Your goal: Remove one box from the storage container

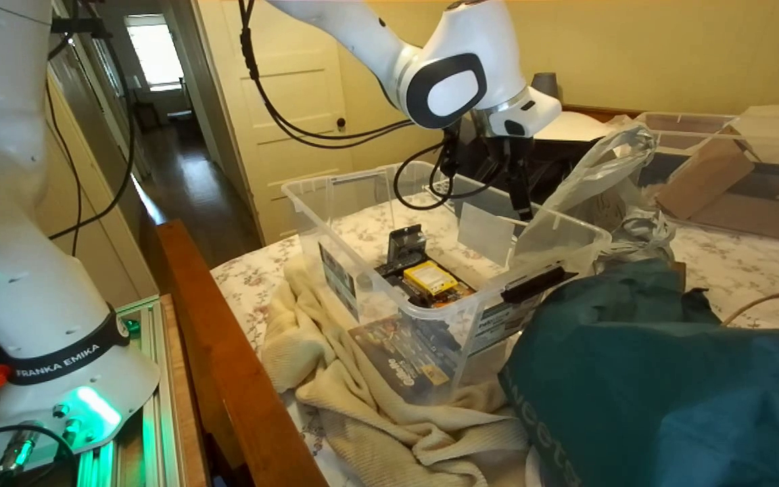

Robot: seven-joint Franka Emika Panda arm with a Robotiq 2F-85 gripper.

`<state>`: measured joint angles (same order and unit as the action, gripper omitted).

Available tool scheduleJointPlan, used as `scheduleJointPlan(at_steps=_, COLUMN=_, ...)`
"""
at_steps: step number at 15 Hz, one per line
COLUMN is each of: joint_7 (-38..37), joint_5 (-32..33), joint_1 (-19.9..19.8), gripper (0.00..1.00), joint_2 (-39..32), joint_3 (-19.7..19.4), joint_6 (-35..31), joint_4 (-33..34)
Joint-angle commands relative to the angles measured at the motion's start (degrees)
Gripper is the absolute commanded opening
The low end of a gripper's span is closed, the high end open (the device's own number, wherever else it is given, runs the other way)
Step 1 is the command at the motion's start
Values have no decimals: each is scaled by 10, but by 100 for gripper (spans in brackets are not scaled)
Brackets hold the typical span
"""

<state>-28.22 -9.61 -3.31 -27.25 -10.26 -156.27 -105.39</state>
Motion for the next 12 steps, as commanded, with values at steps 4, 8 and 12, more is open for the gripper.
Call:
scheduleJointPlan(at_steps=4, joint_7=77, joint_5=20, joint_1=4, gripper=100, joint_2=59, joint_3=4, joint_6=-5, joint_4=-81)
scheduleJointPlan(at_steps=8, joint_7=91, joint_5=34, joint_1=8, gripper=100, joint_2=75, joint_3=-1, joint_6=3, joint_4=-106)
scheduleJointPlan(at_steps=12, joint_7=96, joint_5=53, joint_1=9, gripper=100, joint_2=88, joint_3=-1, joint_6=9, joint_4=-127)
